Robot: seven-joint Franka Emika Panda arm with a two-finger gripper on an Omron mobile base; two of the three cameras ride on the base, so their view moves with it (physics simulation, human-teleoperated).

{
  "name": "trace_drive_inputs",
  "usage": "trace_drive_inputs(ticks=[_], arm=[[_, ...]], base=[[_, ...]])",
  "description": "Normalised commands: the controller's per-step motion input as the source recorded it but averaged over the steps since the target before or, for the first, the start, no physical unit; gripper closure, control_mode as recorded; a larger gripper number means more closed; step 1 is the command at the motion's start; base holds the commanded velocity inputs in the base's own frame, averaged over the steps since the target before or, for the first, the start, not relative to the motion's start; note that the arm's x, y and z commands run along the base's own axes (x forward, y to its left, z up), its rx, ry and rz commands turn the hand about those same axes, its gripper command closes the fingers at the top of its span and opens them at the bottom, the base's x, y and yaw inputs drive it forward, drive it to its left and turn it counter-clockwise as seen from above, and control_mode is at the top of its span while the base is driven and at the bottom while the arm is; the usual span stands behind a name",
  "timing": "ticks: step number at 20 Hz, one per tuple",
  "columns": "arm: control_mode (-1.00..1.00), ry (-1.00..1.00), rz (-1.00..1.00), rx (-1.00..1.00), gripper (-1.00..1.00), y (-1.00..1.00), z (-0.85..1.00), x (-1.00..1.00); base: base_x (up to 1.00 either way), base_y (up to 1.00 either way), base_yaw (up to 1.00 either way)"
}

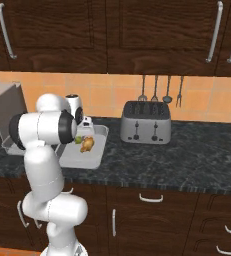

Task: Place one lemon wedge and one chicken drumstick in each tupperware on the nearby counter, to pack two identical lunches.

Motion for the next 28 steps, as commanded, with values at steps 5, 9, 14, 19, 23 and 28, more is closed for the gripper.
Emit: trace_drive_inputs(ticks=[5,9,14,19,23,28], arm=[[-1.0,-0.05,0.0,0.0,-1.0,0.0,0.0,-0.24],[-1.0,-0.08,0.0,0.0,-1.0,0.0,0.36,-0.47],[-1.0,-0.14,0.0,0.01,-1.0,-0.18,0.53,-0.96],[-1.0,-0.12,0.0,0.02,-1.0,-0.36,0.56,-1.0],[-1.0,-0.04,0.0,0.02,-1.0,-0.52,0.52,-1.0],[-1.0,-0.02,0.0,0.03,-1.0,-0.47,0.51,-1.0]], base=[[0.0,0.0,0.0],[0.0,0.0,0.0],[0.0,0.0,0.0],[0.0,0.0,0.0],[0.0,0.0,0.0],[0.0,0.0,0.0]])
